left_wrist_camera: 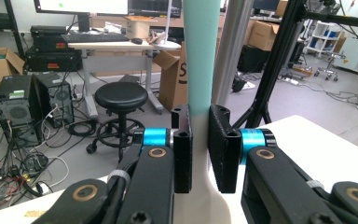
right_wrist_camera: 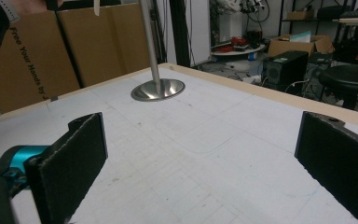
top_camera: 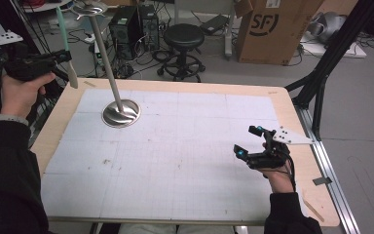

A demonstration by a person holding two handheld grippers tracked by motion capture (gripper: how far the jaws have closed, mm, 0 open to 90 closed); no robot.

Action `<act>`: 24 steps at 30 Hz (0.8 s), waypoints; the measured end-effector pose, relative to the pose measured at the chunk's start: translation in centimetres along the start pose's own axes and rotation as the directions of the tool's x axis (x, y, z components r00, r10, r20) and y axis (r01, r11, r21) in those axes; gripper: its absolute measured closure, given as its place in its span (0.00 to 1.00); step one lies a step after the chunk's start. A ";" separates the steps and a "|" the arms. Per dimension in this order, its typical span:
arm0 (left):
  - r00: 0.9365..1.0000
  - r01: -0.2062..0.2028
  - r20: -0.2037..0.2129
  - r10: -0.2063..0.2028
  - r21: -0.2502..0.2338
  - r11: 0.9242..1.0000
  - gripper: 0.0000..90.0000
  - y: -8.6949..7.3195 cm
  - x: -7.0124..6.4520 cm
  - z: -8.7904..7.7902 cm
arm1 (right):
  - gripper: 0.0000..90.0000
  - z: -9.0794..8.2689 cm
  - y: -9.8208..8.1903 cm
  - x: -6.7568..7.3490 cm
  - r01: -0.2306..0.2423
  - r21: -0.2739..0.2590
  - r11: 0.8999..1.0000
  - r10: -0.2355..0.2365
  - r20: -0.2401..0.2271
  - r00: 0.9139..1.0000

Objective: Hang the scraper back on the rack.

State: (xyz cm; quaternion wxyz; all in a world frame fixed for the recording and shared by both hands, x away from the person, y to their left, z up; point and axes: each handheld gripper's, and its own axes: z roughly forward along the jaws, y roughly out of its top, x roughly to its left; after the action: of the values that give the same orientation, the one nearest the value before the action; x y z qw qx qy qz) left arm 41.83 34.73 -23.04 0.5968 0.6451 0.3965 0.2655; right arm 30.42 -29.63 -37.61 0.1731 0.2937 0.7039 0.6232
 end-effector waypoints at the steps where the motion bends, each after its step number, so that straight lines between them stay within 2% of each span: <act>1: 1.000 -0.003 0.003 0.003 0.003 1.000 0.89 0.0 0.0 0.0 | 0.01 0.0 0.0 0.0 0.001 -0.001 1.000 -0.001 0.001 1.000; 10: 0.999 -0.021 0.049 0.020 0.011 1.000 0.89 0.0 -0.5 0.0 | 0.01 0.0 0.0 0.0 0.000 0.006 1.000 0.000 -0.001 1.000; 15: 0.998 -0.023 0.059 0.022 0.019 1.000 0.90 -0.1 -0.8 0.2 | 0.01 0.1 0.0 0.1 0.002 0.003 1.000 -0.002 -0.001 1.000; 24: 0.999 -0.023 0.042 0.022 0.029 0.999 0.90 -0.4 -1.4 1.3 | 0.01 0.0 0.0 0.0 -0.001 0.006 1.000 0.001 -0.001 1.000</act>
State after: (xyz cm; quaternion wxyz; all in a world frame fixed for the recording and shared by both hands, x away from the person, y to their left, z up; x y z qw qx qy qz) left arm 42.03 32.86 -23.46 0.5921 0.6638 0.3805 0.2528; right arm 30.39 -29.60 -37.62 0.1717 0.2942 0.7058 0.6212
